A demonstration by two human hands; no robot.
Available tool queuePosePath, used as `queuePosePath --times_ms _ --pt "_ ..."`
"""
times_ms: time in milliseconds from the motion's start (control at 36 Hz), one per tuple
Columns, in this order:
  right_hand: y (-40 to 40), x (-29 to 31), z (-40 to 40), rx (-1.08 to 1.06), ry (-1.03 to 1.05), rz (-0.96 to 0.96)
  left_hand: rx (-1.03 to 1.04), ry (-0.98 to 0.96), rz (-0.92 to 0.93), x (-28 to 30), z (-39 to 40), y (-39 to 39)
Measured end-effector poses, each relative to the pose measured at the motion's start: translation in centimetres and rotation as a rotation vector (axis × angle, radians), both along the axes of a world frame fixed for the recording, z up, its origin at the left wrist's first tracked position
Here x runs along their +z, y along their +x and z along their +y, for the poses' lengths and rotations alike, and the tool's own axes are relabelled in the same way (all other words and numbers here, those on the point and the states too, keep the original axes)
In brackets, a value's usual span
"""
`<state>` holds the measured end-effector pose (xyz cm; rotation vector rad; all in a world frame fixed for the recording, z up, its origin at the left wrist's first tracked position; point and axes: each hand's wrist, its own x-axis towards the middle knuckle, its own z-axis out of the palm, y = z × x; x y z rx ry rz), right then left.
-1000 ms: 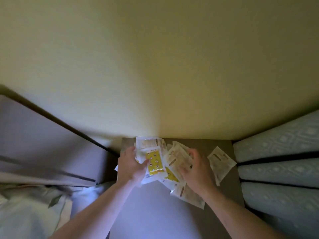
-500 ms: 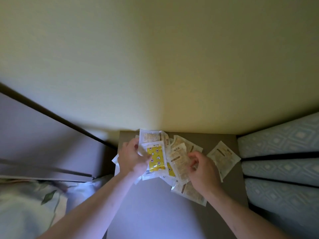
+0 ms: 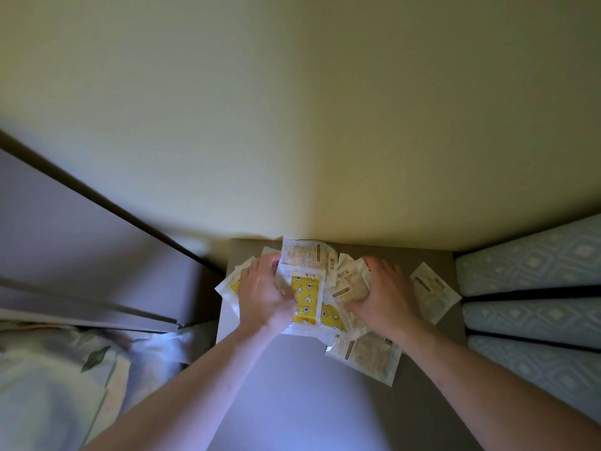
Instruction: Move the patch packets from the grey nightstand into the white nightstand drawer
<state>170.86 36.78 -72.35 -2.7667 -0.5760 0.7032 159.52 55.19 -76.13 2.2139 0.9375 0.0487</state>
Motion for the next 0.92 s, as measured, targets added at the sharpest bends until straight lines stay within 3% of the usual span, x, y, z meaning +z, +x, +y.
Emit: queuePosePath --times_ms 111,333,528,722,806,917 --pt "-1.0 0.5 -0.6 -0.068 0.118 0.021 -0.021 0.000 0.003 0.3 -0.2 0.2" --pt "-3.8 1.0 -5.1 -0.442 0.384 0.328 0.008 -0.101 0.051 0.9 -0.4 0.6" --pt "-6.4 2.2 -10.6 -0.540 0.409 0.421 0.007 -0.043 0.106 2.1 -1.1 0.1" --pt "-7.8 2.6 -11.8 -0.329 0.340 0.378 -0.192 0.198 0.204 2.5 -2.9 -3.3" --pt "-7.9 2.2 -11.4 -0.125 0.201 0.307 -0.184 0.165 0.238 3.1 -3.7 -3.6" --pt "-7.7 1.3 -10.7 -0.022 0.127 0.247 -0.089 0.030 0.245 3.7 -4.2 -3.1"
